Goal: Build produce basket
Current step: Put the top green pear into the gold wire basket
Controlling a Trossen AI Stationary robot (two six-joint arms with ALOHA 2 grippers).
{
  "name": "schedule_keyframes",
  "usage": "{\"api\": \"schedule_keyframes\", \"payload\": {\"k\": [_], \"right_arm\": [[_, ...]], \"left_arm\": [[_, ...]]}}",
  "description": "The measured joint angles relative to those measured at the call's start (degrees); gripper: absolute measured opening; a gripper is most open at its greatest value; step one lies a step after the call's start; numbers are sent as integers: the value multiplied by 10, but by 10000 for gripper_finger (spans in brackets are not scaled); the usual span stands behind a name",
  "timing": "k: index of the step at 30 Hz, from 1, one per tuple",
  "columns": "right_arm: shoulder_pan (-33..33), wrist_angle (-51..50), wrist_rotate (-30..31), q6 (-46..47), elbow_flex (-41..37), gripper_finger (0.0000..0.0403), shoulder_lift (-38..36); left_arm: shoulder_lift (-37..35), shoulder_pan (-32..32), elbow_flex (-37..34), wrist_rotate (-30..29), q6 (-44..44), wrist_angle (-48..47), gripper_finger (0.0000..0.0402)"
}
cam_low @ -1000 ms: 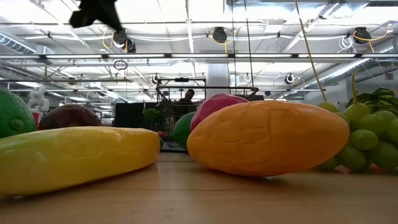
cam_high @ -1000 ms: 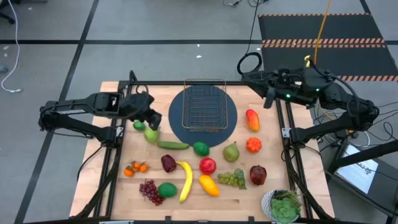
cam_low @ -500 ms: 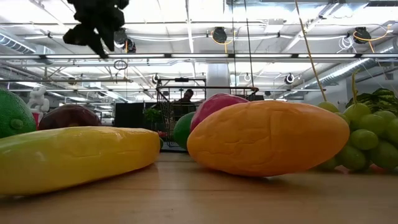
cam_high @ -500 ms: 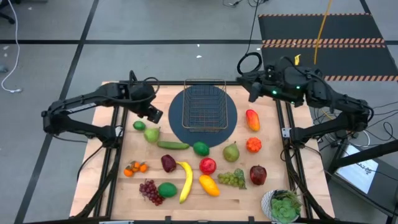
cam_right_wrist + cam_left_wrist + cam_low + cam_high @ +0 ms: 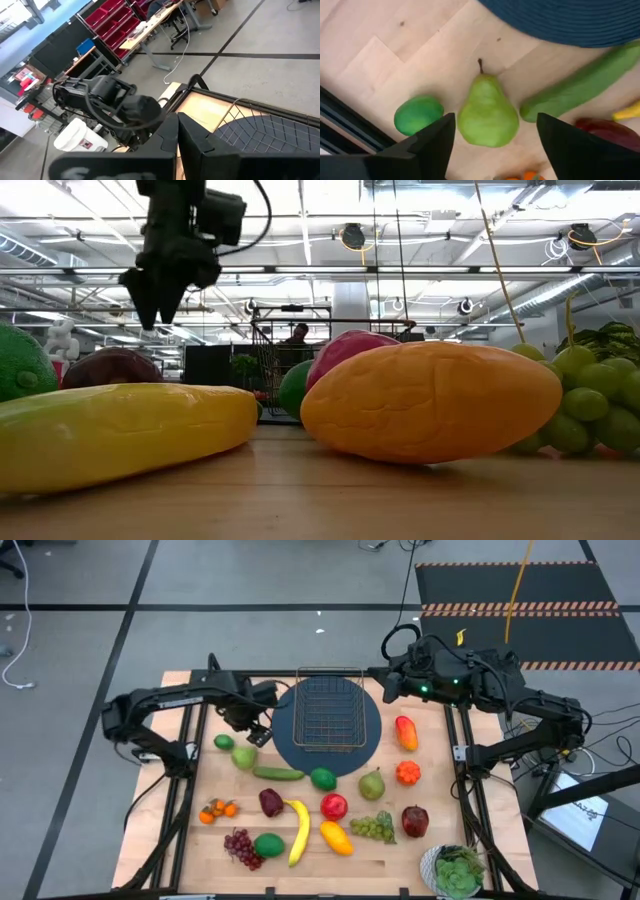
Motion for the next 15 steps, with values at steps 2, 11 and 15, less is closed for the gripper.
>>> {"api": "schedule_keyframes", "payload": {"k": [2, 11, 15], "right_arm": [[0, 0, 0, -2, 0, 0, 0], [-18, 0, -15, -68, 0, 0, -6], [-31, 0, -50, -95, 0, 0, -6]], "left_arm": [[20, 0, 0, -1, 1, 0, 293], [104, 0, 0, -9, 7, 22, 278], [131, 0, 0, -9, 8, 22, 259]]}}
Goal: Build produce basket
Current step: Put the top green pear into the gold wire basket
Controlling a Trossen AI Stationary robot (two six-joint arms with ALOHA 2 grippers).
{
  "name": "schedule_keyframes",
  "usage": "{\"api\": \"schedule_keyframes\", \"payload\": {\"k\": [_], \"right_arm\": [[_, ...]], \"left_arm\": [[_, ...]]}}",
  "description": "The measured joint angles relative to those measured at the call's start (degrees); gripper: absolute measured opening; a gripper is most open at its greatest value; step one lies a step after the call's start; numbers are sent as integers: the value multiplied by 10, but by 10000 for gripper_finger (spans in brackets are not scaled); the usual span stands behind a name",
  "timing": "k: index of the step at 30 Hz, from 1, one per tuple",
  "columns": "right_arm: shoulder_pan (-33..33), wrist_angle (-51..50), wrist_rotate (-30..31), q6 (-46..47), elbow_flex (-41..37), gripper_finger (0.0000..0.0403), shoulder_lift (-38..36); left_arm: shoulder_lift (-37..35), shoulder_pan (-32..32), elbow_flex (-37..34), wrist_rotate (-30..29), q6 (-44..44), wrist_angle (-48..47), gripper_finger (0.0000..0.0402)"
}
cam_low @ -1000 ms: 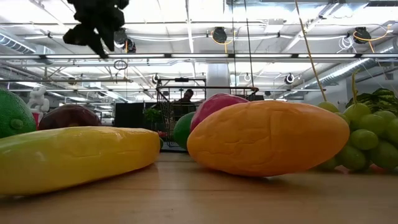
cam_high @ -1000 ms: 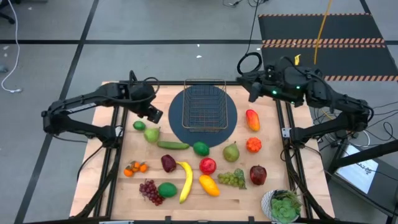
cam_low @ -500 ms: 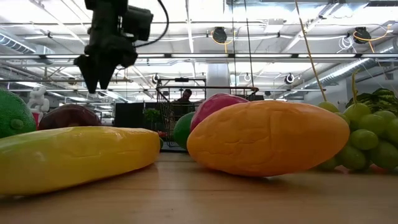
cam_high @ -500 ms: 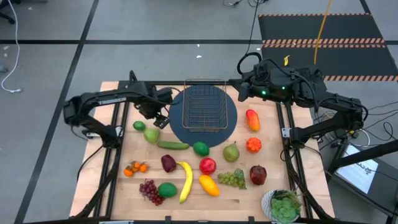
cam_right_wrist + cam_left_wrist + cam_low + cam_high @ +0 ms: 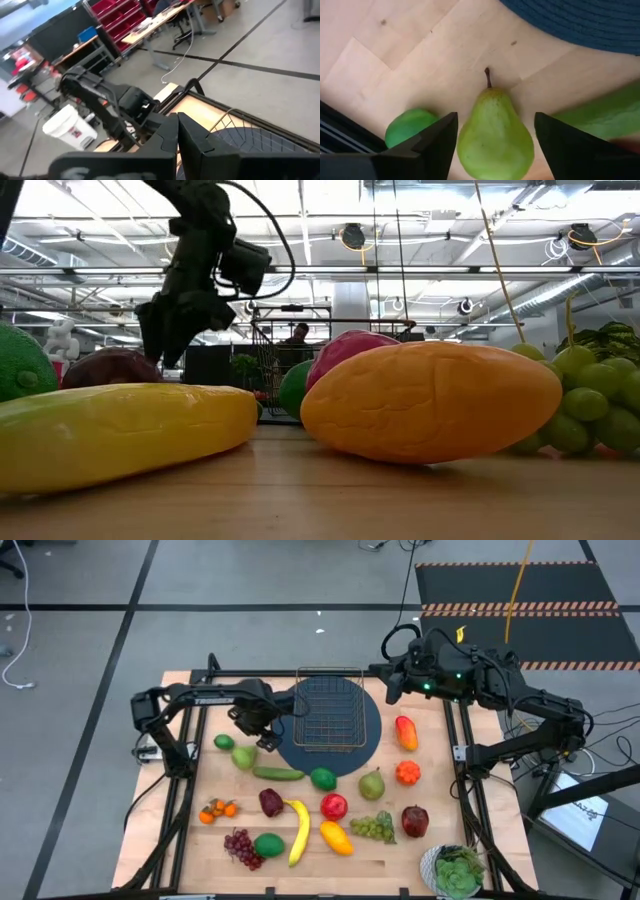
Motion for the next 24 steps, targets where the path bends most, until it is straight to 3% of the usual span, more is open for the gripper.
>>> {"api": "schedule_keyframes", "payload": {"k": [6, 24], "right_arm": [[-15, 0, -42, -14, 0, 0, 0], [-30, 0, -42, -52, 0, 0, 0]], "left_arm": [[29, 1, 0, -2, 21, 2, 235], [106, 10, 2, -5, 42, 34, 186]]}}
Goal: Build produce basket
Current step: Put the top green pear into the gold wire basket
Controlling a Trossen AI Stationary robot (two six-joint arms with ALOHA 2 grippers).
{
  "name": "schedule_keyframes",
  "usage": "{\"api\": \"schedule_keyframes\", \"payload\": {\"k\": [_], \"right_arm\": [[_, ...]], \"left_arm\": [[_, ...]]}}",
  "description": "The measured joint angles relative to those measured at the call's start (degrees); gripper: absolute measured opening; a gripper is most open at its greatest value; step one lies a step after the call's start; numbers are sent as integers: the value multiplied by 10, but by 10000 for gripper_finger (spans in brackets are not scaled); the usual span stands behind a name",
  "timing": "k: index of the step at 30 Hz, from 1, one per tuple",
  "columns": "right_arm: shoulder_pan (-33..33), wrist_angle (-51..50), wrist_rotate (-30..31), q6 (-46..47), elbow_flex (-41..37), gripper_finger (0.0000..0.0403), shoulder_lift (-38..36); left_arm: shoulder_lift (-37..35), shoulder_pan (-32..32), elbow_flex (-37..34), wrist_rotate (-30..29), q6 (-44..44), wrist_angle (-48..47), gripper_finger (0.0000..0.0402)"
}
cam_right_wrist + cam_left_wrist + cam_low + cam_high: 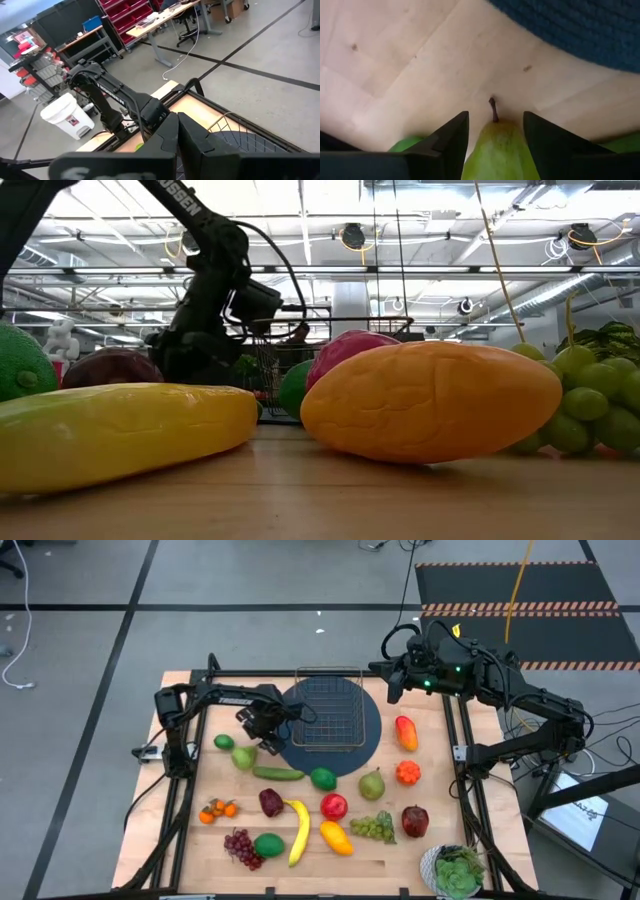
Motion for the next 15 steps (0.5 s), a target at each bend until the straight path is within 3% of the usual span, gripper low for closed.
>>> {"api": "schedule_keyframes", "payload": {"k": [15], "right_arm": [[0, 0, 0, -27, 0, 0, 0]], "left_arm": [[-6, -2, -2, 20, -4, -28, 159]]}}
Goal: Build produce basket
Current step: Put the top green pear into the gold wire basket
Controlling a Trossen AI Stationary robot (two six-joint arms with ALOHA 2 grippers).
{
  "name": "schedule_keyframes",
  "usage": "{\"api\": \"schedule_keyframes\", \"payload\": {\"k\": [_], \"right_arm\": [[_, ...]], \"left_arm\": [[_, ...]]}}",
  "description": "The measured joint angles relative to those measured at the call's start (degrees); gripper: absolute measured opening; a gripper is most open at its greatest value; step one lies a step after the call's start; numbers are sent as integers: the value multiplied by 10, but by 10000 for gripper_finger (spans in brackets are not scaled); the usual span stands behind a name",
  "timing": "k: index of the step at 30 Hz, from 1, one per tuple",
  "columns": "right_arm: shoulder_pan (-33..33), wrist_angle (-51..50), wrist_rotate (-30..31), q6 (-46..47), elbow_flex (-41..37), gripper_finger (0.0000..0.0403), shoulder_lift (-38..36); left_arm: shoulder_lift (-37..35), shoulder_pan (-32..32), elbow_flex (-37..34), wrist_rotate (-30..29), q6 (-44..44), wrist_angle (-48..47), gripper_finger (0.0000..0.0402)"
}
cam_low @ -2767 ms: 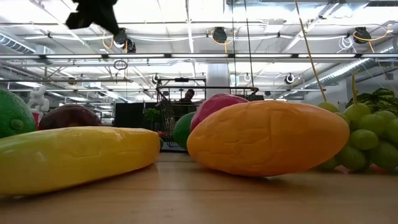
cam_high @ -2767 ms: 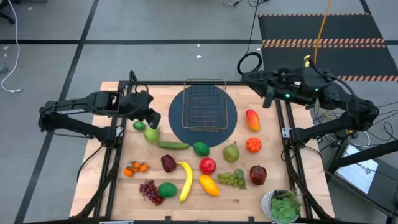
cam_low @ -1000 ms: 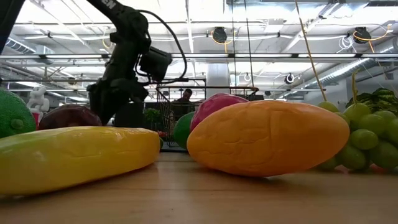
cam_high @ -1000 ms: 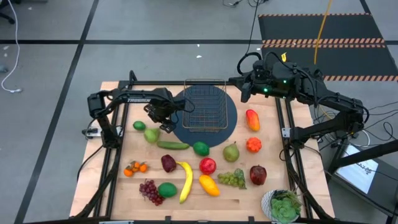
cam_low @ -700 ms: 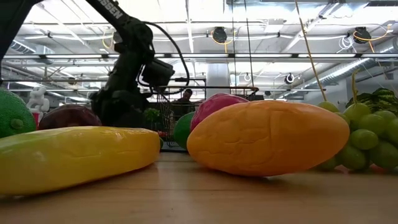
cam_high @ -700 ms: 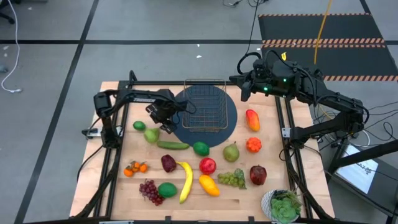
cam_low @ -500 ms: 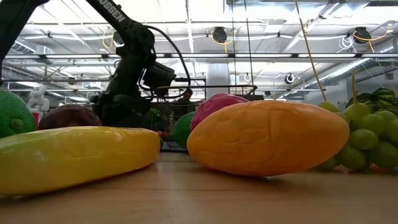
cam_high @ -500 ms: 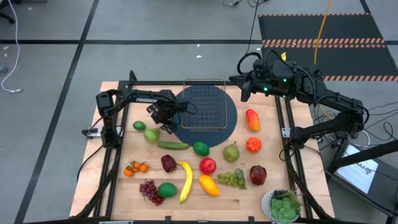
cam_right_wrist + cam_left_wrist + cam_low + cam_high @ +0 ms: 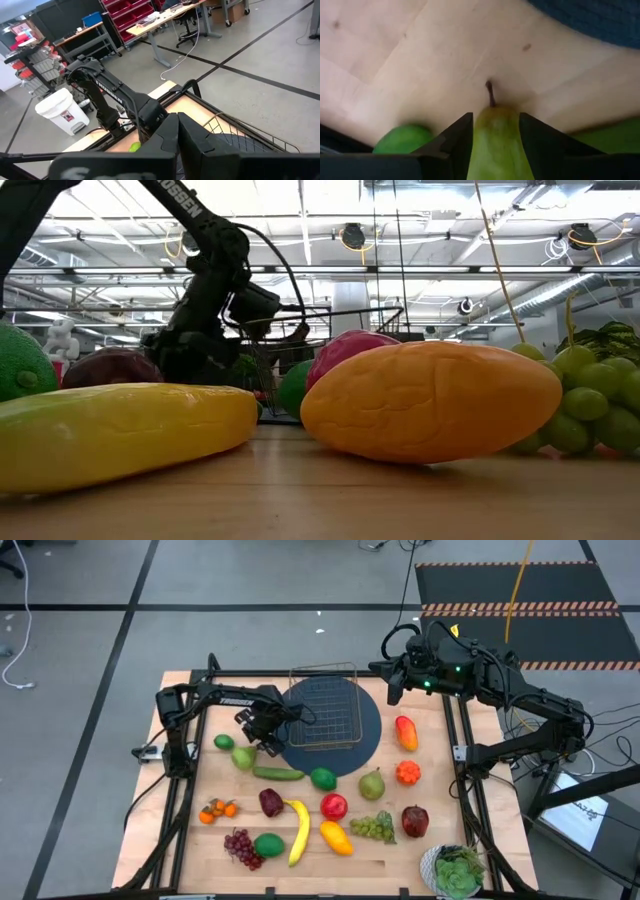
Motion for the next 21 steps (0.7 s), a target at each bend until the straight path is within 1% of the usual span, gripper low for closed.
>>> {"api": "schedule_keyframes", "payload": {"k": [4, 8, 14, 18, 21], "right_arm": [[0, 0, 0, -10, 0, 0, 0], [0, 0, 0, -20, 0, 0, 0], [0, 0, 0, -30, 0, 0, 0], [0, -1, 0, -41, 0, 0, 0], [-3, -1, -18, -56, 0, 0, -2]], "left_arm": [[-31, 0, 0, 0, -8, -17, 159], [-57, 0, 0, -8, -13, -13, 159], [-44, 8, -3, -8, -13, 26, 159], [-35, 9, -10, -4, -21, 28, 159], [-34, 10, -23, -3, -21, 39, 158]]}}
